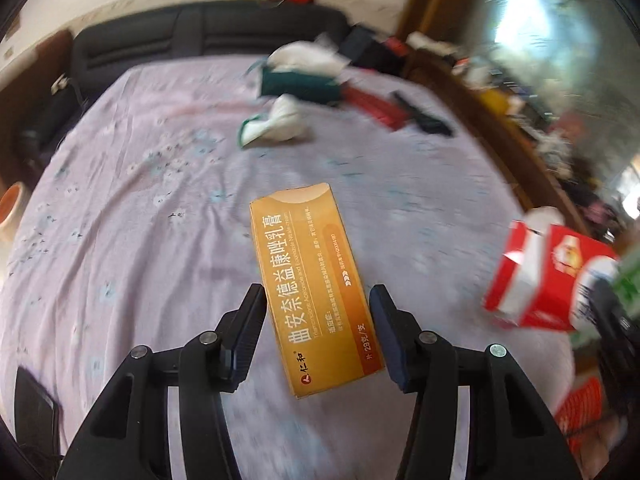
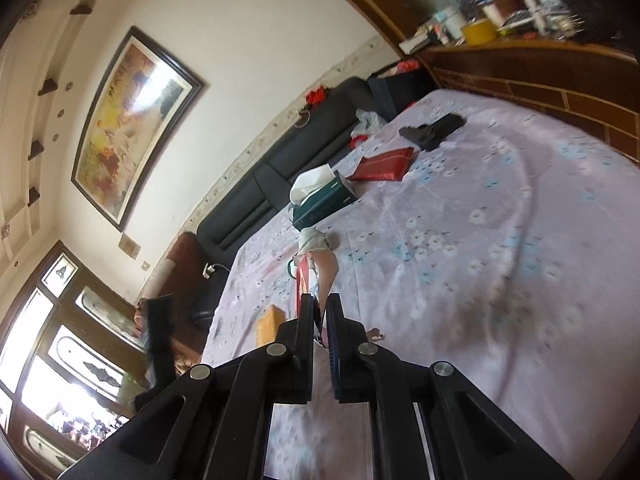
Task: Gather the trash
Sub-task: 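Carry the snack bag and orange box over the red wastebasket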
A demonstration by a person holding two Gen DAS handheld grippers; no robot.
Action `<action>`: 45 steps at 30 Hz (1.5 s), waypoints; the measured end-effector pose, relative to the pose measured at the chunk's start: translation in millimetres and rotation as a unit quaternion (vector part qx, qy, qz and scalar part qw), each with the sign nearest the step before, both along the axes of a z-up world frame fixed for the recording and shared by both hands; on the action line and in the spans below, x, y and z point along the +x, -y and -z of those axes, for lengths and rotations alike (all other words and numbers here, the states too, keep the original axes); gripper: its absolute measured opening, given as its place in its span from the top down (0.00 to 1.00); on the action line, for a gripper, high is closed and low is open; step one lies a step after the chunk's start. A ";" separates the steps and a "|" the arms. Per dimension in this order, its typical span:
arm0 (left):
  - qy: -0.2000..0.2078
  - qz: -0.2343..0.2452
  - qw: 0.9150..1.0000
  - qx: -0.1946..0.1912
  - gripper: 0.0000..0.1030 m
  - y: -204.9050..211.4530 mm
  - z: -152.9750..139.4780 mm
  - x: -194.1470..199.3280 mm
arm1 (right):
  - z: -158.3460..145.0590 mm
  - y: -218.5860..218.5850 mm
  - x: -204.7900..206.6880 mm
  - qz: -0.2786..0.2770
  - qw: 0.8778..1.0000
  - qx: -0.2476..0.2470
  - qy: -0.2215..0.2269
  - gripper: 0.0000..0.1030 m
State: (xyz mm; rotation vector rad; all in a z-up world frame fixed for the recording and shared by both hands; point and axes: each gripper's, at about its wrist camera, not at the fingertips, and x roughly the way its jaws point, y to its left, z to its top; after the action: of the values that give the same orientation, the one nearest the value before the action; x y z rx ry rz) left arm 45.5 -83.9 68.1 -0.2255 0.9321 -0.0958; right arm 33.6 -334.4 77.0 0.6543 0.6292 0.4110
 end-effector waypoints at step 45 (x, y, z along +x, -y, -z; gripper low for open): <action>0.154 0.391 0.906 -0.057 0.49 267.5 -97.8 -206.6 | -83.0 193.0 -359.8 0.359 0.923 -0.101 0.095 0.94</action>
State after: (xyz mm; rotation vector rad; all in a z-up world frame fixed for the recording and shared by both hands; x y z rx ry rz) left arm -161.1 -351.4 165.9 0.0716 0.6513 -0.9074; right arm -326.2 -527.4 160.0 0.5913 0.2084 -0.2728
